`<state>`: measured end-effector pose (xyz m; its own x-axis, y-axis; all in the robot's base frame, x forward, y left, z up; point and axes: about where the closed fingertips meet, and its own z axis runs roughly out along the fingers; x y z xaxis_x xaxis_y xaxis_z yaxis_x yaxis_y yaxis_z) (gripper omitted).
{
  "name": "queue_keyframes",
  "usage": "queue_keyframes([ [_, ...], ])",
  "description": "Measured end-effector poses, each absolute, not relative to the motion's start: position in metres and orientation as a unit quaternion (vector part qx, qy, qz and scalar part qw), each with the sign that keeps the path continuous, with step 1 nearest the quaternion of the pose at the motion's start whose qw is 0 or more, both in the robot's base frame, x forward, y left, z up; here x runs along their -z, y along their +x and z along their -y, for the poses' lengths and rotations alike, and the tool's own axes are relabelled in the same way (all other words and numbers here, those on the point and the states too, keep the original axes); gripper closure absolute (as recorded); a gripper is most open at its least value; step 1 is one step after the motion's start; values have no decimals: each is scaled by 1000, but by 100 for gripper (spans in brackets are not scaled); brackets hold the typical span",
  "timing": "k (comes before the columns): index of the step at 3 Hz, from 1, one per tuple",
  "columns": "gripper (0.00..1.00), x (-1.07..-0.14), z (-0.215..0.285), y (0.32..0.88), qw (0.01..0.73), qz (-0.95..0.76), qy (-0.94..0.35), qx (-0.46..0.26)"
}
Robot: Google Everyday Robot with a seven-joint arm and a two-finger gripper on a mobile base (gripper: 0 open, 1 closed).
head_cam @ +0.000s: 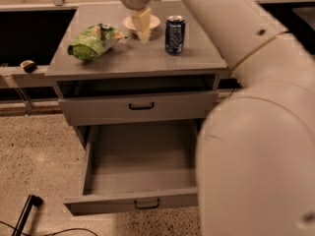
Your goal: Place green rice chip bag into middle drawer
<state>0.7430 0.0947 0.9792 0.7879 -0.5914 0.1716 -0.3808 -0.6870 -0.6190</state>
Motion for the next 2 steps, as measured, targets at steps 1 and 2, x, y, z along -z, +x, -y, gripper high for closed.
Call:
queue_keyframes([
  [1, 0, -959, -141, 773, 331, -219, -903, 163],
  [2, 0, -933, -174, 796, 347, -204, -905, 136],
])
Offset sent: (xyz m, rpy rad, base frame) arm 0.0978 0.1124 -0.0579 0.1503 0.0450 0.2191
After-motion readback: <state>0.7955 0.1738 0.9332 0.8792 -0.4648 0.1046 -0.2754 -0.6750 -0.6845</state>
